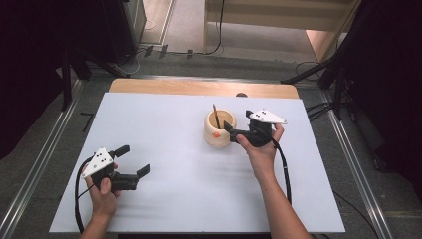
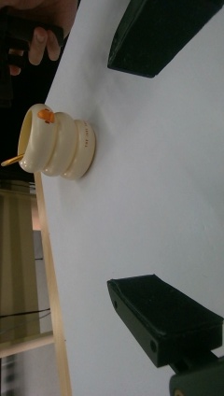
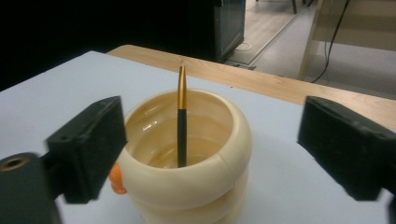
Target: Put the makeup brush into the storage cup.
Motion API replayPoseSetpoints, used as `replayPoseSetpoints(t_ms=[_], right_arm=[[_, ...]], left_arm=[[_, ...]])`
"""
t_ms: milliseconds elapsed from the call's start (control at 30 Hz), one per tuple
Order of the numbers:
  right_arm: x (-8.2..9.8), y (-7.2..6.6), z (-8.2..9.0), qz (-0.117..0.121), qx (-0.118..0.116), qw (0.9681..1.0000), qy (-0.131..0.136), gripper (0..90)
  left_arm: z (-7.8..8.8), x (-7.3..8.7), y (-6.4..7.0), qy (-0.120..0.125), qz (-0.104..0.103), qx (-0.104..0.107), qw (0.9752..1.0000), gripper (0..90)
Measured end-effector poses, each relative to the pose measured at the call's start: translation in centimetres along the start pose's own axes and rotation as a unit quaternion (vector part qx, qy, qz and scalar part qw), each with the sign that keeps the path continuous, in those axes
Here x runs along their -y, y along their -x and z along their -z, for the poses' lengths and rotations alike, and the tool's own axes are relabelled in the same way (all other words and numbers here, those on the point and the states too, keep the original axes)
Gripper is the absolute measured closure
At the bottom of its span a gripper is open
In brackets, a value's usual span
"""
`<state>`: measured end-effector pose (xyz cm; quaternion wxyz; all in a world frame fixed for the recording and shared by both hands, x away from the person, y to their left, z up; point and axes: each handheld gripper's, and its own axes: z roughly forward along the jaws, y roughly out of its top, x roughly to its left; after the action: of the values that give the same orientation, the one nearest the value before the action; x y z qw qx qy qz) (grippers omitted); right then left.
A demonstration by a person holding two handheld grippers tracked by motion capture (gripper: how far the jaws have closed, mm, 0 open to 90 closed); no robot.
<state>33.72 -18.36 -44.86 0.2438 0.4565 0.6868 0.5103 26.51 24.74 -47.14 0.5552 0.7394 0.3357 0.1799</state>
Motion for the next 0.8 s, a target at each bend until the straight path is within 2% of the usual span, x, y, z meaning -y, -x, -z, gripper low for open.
replayPoseSetpoints(t_ms=[67,400,800], right_arm=[[0.2,0.1,0.3,-0.002,-0.003,1.0,-0.002,0.0],[1.7,1.1,1.8,-0.002,0.002,1.0,-0.007,0.0],[3.1,1.6,3.7,0.0,0.002,1.0,0.002,0.0]], left_arm=[[0.0,0.0,0.0,0.0,0.0,0.0,1.0,0.0],[0.0,0.0,0.1,0.002,0.001,0.001,1.0,0.0],[-0.1,0.0,0.2,0.002,-0.001,0.0,1.0,0.0]])
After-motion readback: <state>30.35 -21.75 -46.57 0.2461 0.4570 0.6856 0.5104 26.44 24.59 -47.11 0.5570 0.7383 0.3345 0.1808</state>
